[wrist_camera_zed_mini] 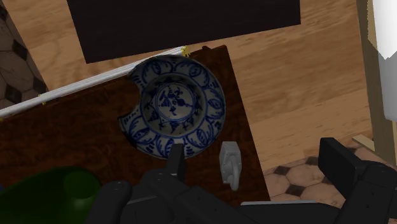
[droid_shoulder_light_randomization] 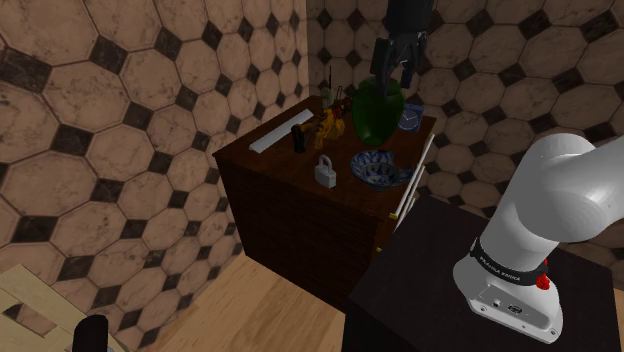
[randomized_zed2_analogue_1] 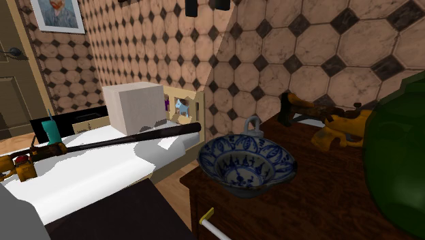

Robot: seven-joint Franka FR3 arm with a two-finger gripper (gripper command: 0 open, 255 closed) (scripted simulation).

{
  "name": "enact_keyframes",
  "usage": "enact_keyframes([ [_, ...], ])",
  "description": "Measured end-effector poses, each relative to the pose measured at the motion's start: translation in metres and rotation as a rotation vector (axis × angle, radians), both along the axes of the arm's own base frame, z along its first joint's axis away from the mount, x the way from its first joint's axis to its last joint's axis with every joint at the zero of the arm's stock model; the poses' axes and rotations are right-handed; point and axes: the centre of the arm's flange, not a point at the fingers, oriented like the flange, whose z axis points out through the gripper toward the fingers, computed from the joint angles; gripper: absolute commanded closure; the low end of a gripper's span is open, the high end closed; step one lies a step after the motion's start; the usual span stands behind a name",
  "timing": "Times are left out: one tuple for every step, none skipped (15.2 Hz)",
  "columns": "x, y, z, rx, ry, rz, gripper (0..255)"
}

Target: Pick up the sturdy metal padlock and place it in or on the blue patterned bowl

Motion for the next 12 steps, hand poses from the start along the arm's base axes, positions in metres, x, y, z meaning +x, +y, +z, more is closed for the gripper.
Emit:
enact_keyframes([
  [0.0, 0.0, 0.0, 0.0, 0.0, 0.0, 0],
  [0.004, 0.001, -0.005, -0.001, 0.0, 0.001, 0],
  [0.009, 0.001, -0.014, -0.003, 0.001, 0.003, 0],
  [0.016, 0.002, -0.023, -0.004, 0.001, 0.004, 0],
  [0.024, 0.003, -0.034, -0.006, 0.002, 0.007, 0],
  [0.029, 0.005, -0.046, -0.008, 0.002, 0.009, 0],
  [0.036, 0.006, -0.055, -0.01, 0.001, 0.011, 0],
  [0.043, 0.006, -0.065, -0.012, 0.001, 0.013, 0],
  [0.047, 0.003, -0.079, -0.014, 0.001, 0.015, 0],
  [0.056, 0.004, -0.087, -0.016, 0.0, 0.017, 0],
  [0.062, 0.004, -0.099, -0.018, 0.0, 0.019, 0],
  [0.072, 0.005, -0.109, -0.02, 0.0, 0.022, 0],
])
